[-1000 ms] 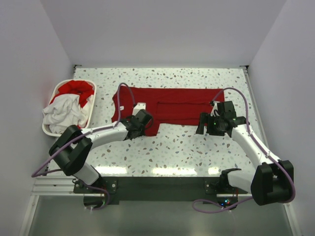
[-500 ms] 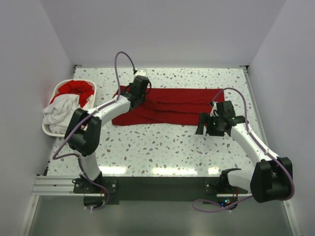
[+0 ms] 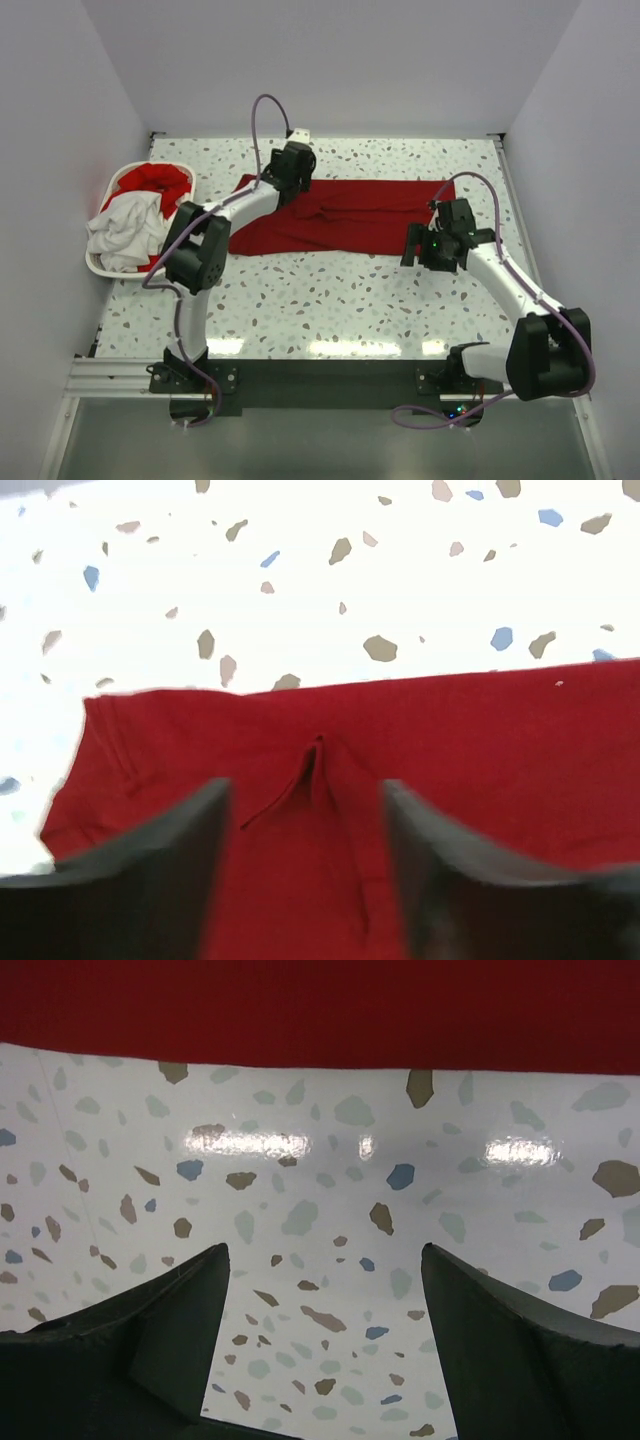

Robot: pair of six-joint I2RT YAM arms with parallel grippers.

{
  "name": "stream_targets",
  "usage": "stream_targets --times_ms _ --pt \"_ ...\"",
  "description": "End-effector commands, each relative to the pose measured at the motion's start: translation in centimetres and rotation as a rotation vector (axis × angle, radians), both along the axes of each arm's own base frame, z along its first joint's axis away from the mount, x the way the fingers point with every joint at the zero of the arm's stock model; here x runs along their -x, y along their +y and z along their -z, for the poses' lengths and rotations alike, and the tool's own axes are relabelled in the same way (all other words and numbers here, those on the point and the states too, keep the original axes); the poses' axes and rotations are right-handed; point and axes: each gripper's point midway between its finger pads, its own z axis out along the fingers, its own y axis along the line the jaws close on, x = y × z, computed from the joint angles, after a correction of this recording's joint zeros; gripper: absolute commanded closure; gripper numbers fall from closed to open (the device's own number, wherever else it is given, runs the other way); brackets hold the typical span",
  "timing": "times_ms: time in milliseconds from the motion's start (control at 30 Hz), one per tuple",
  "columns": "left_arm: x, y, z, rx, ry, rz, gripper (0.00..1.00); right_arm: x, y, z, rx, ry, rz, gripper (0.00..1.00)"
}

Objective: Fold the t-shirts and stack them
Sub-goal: Fold the tshirt

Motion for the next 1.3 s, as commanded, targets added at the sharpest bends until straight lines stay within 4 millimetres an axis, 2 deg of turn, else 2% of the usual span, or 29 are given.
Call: stream_targets --times_ms 0,33,67,100,133,167,200,233,267,333,367,433,467,533,567,667,767,867,1267 --pt "-2.4 -0.5 -4.5 0.059 -0.122 -0.015 0.20 -2.5 -1.7 -1.1 0.075 -0.067 0.099 0.20" --pt "-2.2 -0.4 -4.9 0.071 -0.127 -0.020 0.20 -2.8 -1.9 -1.2 0.080 -0.070 0.111 0.20" --pt "-1.7 -0.2 -6.5 0.085 -0.148 -0.022 0.11 -3.1 -2.6 -1.3 0.083 -0.071 0.139 0.20" --pt "-1.3 0.2 -7.2 0.091 -0.156 -0.033 0.06 -3.3 -3.2 -1.3 0.086 -0.073 0.172 0.20" --pt "-0.4 0.8 -7.0 0.102 -0.145 -0.054 0.06 -3.6 -4.4 -1.2 0.079 -0.071 0.222 0.20" --pt "0.6 1.4 -9.0 0.124 -0.166 -0.066 0.02 -4.0 -5.1 -1.2 0.065 -0.080 0.258 0.21" --pt "1.4 2.0 -9.3 0.135 -0.164 -0.081 0.00 -4.3 -5.4 -1.2 0.026 -0.081 0.294 0.21" --pt "2.3 2.6 -9.4 0.168 -0.159 -0.108 0.00 -4.3 -7.0 -0.7 0.007 -0.074 0.363 0.22" --pt "4.3 3.7 -9.1 0.172 -0.132 -0.126 0.00 -4.8 -7.6 -0.8 -0.015 -0.090 0.392 0.22" --pt "6.6 4.8 -8.4 0.214 -0.104 -0.168 0.00 -5.1 -7.9 -0.5 -0.081 -0.092 0.442 0.22" --pt "8.9 6.2 -7.2 0.208 -0.069 -0.188 0.00 -5.6 -8.9 -0.4 -0.106 -0.103 0.485 0.22" --pt "11.3 7.4 -5.7 0.244 -0.041 -0.232 0.00 -5.9 -9.6 0.0 -0.170 -0.103 0.553 0.23" --pt "13.5 8.6 -4.3 0.243 -0.016 -0.251 0.00 -6.4 -10.0 0.3 -0.188 -0.112 0.574 0.23" --pt "15.3 10.1 -2.7 0.272 0.006 -0.302 0.00 -6.4 -10.5 0.9 -0.217 -0.105 0.620 0.23" --pt "16.8 11.0 -1.3 0.272 0.031 -0.317 0.00 -6.6 -10.7 1.0 -0.226 -0.113 0.633 0.23" --pt "18.8 12.5 1.3 0.287 0.086 -0.363 0.00 -6.5 -11.4 2.0 -0.248 -0.102 0.668 0.23" --pt "19.6 13.4 3.2 0.307 0.118 -0.407 0.00 -6.1 -12.3 3.1 -0.261 -0.081 0.696 0.23" --pt "19.5 14.0 4.1 0.327 0.123 -0.453 0.03 -6.0 -12.8 3.9 -0.282 -0.073 0.716 0.23" --pt "18.0 14.2 6.3 0.383 0.097 -0.552 0.14 -6.0 -13.5 6.0 -0.314 -0.069 0.790 0.25"
